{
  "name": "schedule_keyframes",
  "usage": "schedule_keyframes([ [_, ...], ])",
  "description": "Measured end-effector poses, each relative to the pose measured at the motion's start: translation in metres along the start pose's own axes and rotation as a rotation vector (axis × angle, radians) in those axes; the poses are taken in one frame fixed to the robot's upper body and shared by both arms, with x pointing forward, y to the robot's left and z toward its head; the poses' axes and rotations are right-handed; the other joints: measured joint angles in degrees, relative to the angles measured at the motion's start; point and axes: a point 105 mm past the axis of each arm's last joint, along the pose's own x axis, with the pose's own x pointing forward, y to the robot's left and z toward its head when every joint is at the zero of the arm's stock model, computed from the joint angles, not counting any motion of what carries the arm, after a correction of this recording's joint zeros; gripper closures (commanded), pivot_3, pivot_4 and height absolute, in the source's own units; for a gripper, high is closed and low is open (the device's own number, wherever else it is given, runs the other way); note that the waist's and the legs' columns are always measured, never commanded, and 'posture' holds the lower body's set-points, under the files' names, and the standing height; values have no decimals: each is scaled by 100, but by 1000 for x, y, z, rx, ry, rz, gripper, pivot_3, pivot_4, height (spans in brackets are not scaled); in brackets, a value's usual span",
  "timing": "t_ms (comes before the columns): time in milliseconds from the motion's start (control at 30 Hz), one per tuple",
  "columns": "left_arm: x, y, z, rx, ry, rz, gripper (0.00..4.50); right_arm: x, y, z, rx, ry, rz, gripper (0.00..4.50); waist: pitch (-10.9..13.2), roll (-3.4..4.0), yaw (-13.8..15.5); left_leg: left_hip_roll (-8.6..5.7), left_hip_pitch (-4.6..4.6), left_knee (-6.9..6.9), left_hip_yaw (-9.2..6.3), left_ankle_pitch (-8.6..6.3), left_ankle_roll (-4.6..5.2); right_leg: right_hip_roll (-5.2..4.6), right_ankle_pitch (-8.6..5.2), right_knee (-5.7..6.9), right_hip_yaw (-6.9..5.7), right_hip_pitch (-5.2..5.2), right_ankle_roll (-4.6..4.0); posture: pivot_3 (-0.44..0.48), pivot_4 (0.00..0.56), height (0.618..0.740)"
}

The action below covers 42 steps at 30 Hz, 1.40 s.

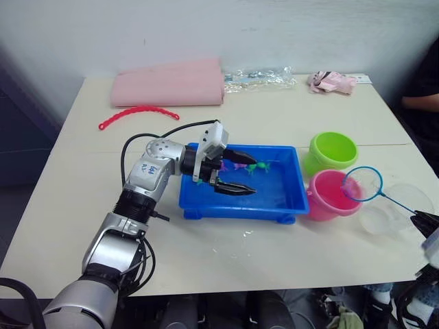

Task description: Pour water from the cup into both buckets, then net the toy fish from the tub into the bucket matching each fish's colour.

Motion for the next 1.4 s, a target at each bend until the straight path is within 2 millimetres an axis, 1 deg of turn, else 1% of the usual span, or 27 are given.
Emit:
schedule_keyframes([
  [67,0,1,1,11,5,1,31,2,-3,-1,-118,-2,-23,4500,0,0,-1,1,0,0,0,0,-1,0,-1,0,0,0,-1,0,150,738],
  [100,0,1,2,14,6,2,31,4,-6,0,-221,-12,-25,4500,0,0,-2,0,2,0,1,0,-1,0,-1,0,3,0,-1,0,150,738],
  [167,0,1,2,16,6,2,31,6,-9,2,-320,-24,-28,4500,0,0,-5,2,4,0,3,1,-1,0,-1,-3,5,0,-1,0,150,738],
  [233,0,1,2,18,7,3,31,9,-12,3,-457,-40,-32,4500,1,-1,-8,2,4,0,4,1,-2,0,-2,-5,5,-2,-4,0,150,738],
  [267,0,1,2,19,8,4,31,9,-16,2,-487,-44,-45,4500,1,-1,-7,3,4,0,3,1,-2,0,-3,-4,5,-2,-4,0,150,738],
  [300,0,1,2,19,9,5,31,9,-18,1,-476,-45,-54,4500,1,-3,-8,6,4,0,1,1,-2,2,-3,-4,3,-1,-5,0,150,738],
  [400,-3,2,1,18,16,12,31,9,-20,0,-306,-74,-80,4500,2,-2,-6,6,3,1,-3,1,-2,1,-3,-2,0,2,-6,0,150,738],
  [433,-6,2,0,14,22,21,31,10,-22,3,-150,-112,-101,4500,2,-3,-8,8,3,2,-8,1,-2,0,-3,-2,-1,4,-6,0,150,738],
  [467,-8,2,-2,10,28,28,31,11,-23,6,-54,-142,-110,4500,1,-2,-8,8,4,4,-10,1,-1,-1,-3,-2,-3,6,-6,0,150,738],
  [533,-19,4,-9,-17,42,66,31,17,-23,23,321,-276,-74,4500,1,0,-35,10,5,6,-15,0,1,-8,-4,-3,-1,9,-9,0,150,738],
  [567,-20,4,-10,-22,44,72,31,18,-22,26,369,-294,-57,4500,1,0,-46,11,5,7,-24,0,1,-9,-5,-3,-2,15,-12,0,150,738],
  [600,-29,3,-17,-46,60,101,31,24,-16,42,554,-375,36,4500,1,1,-83,11,8,7,-30,0,2,-11,-6,-3,2,22,-14,0,150,738],
  [633,-38,1,-23,-72,71,131,31,29,-9,59,699,-440,153,4500,1,0,-118,12,8,7,-49,-1,2,-18,-10,-3,5,30,-21,0,150,738],
  [667,-46,-1,-26,-84,81,161,31,34,-5,71,795,-477,231,4500,1,-1,-124,13,7,7,-58,-1,2,-17,-11,-2,0,36,-24,0,150,738],
  [733,-56,-3,-28,-91,97,211,31,45,-2,88,899,-513,334,4500,1,-1,-134,11,6,6,-59,-2,1,-23,-11,-4,-2,39,-23,0,150,738],
  [833,-65,-6,-30,-97,110,266,31,63,0,102,988,-529,403,4500,2,-4,-142,10,6,7,-63,-1,0,-23,-11,-6,-5,39,-23,0,150,738],
  [900,-78,-13,-36,-112,135,328,31,88,8,109,1062,-498,466,4500,3,-2,-131,7,1,4,-62,-2,-3,-20,-11,-5,-9,35,-23,0,150,738],
  [967,-85,-17,-38,-121,154,365,31,100,16,115,1081,-483,513,4500,3,-2,-113,7,-3,5,-62,-2,-3,-18,-11,-6,-11,33,-23,0,150,738],
  [1000,-89,-18,-37,-126,158,386,31,107,21,119,1093,-475,539,4500,3,-2,-111,4,-9,5,-62,-2,-3,-18,-10,-6,-13,32,-22,0,150,738],
  [1067,-97,-20,-34,-148,145,442,31,120,24,125,1106,-471,566,4500,2,-2,-125,1,-10,6,-58,-1,-1,-16,-8,-5,-17,30,-18,0,150,738],
  [1133,-103,-18,-29,-173,112,493,31,130,26,126,1104,-453,577,4500,2,-3,-106,0,-10,7,-58,0,1,-15,-7,-5,-23,31,-15,0,150,738],
  [1267,-108,-17,-25,-184,91,546,31,143,31,129,1079,-431,588,4500,2,-2,-123,1,-8,6,-52,-1,0,-12,-6,-3,-33,29,-13,0,150,738],
  [1333,-106,-22,-26,-198,91,548,31,153,38,130,1077,-402,598,4500,2,-2,-129,3,-9,4,-48,-1,-2,-7,-6,-2,-37,24,-13,0,150,738],
  [1400,-105,-27,-26,-195,99,549,31,161,40,128,1093,-382,582,4500,2,-2,-130,3,-9,4,-43,-1,-3,-7,-6,0,-34,22,-13,0,150,738],
])
